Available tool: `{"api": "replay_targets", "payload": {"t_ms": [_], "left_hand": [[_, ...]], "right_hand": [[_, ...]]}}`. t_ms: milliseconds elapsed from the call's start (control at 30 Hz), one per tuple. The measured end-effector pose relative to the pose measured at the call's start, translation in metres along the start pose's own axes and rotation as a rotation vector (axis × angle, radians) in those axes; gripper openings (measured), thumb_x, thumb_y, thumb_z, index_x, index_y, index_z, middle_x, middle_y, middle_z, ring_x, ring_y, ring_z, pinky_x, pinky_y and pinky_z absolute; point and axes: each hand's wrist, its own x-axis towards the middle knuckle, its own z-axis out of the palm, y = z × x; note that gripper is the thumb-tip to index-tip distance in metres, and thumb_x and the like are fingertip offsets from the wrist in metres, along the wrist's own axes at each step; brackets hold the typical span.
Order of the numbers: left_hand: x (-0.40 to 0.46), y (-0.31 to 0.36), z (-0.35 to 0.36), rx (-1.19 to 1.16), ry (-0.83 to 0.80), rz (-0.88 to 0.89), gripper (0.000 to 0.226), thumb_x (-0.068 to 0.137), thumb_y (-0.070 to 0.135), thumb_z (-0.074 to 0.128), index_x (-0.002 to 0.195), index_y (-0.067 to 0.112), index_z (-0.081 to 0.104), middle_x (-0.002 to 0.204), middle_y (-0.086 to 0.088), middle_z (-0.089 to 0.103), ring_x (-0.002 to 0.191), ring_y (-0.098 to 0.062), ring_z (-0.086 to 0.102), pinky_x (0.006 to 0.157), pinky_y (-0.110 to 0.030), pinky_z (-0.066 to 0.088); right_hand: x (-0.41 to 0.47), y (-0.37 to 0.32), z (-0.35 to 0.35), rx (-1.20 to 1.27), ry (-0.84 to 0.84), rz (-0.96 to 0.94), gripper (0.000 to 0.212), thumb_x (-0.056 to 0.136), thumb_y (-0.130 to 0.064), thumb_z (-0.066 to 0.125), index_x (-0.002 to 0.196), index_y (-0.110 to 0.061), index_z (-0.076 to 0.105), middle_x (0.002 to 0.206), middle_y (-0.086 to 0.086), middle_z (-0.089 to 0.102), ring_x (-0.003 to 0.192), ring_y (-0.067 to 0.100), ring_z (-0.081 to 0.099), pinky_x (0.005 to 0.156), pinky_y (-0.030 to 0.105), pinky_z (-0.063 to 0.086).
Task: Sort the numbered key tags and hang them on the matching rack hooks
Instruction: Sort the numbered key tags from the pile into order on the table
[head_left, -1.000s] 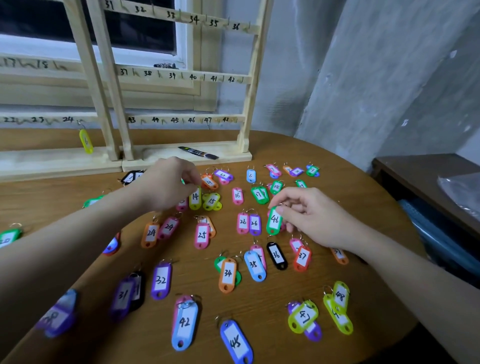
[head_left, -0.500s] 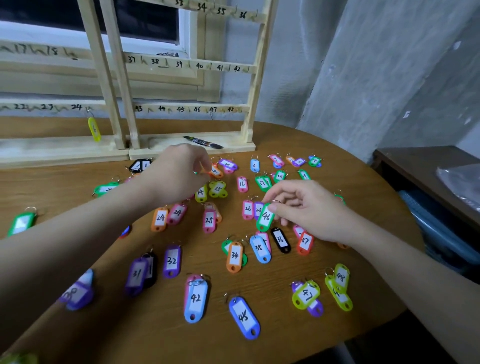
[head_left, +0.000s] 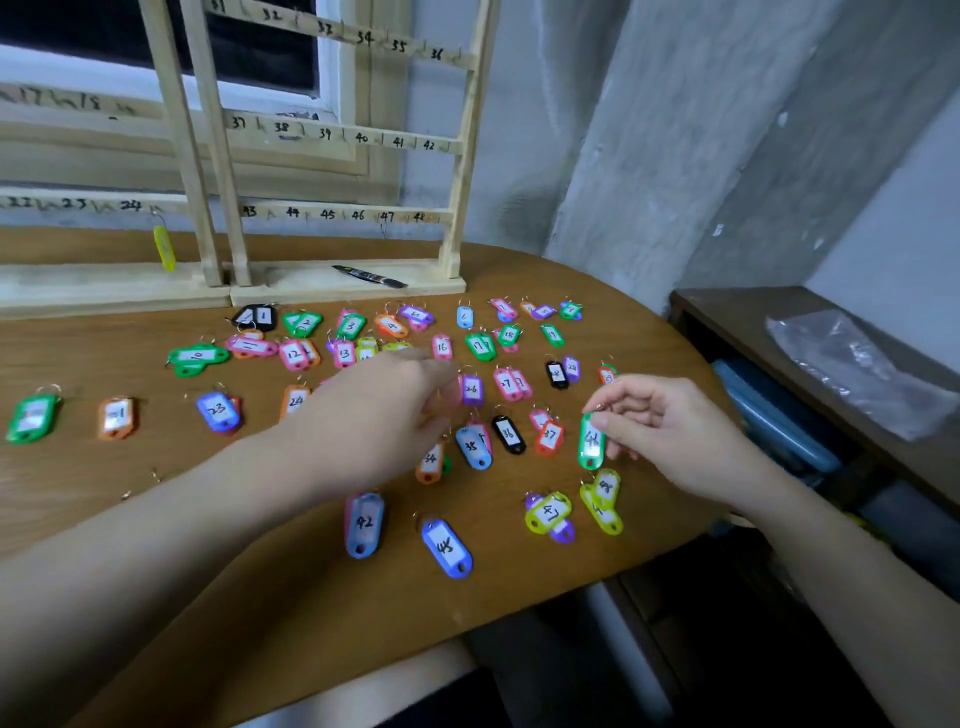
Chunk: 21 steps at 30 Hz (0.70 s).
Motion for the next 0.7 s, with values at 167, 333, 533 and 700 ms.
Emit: {"api": "replay_targets", "payload": {"t_ms": [167, 333, 533, 700], "left_hand": [[-0.023, 0.007, 0.003, 0.008, -0.017, -0.001, 0.010, 0.093, 0.023, 0.063, 0.102, 0.027, 0.063, 0.087, 0.013, 0.047, 0.083, -0.010, 0.050, 0.072, -0.030, 0.047], [-0.047, 0.004, -0.001, -0.014, -0.013, -0.029, 0.014, 0.093, 0.020, 0.063, 0.094, 0.033, 0.059, 0.086, 0.015, 0.048, 0.081, -0.008, 0.052, 0.069, -0.025, 0.045], [-0.073, -0.003, -0.007, 0.003, 0.008, -0.112, 0.010, 0.092, 0.021, 0.064, 0.099, 0.028, 0.065, 0.086, 0.016, 0.051, 0.081, -0.008, 0.051, 0.074, -0.031, 0.049], [-0.089, -0.012, -0.017, 0.005, 0.009, -0.172, 0.007, 0.092, 0.024, 0.065, 0.098, 0.028, 0.066, 0.089, 0.012, 0.055, 0.079, -0.008, 0.053, 0.073, -0.031, 0.049]], "right_hand": [[-0.025, 0.003, 0.003, 0.010, 0.009, 0.023, 0.011, 0.093, -0.001, 0.068, 0.092, -0.011, 0.071, 0.079, 0.005, 0.070, 0.064, 0.012, 0.065, 0.055, 0.013, 0.045], [-0.042, -0.005, 0.029, -0.141, -0.022, -0.036, 0.017, 0.092, -0.013, 0.071, 0.084, -0.028, 0.072, 0.077, -0.018, 0.069, 0.070, 0.000, 0.060, 0.067, 0.013, 0.044], [-0.041, -0.024, 0.074, -0.192, -0.089, -0.152, 0.019, 0.093, -0.018, 0.071, 0.082, -0.033, 0.070, 0.090, -0.011, 0.064, 0.077, 0.001, 0.057, 0.067, 0.011, 0.041], [-0.029, -0.026, 0.088, -0.234, -0.101, -0.188, 0.013, 0.092, -0.021, 0.072, 0.084, -0.031, 0.072, 0.090, -0.010, 0.061, 0.080, 0.006, 0.057, 0.072, 0.014, 0.042]]}}
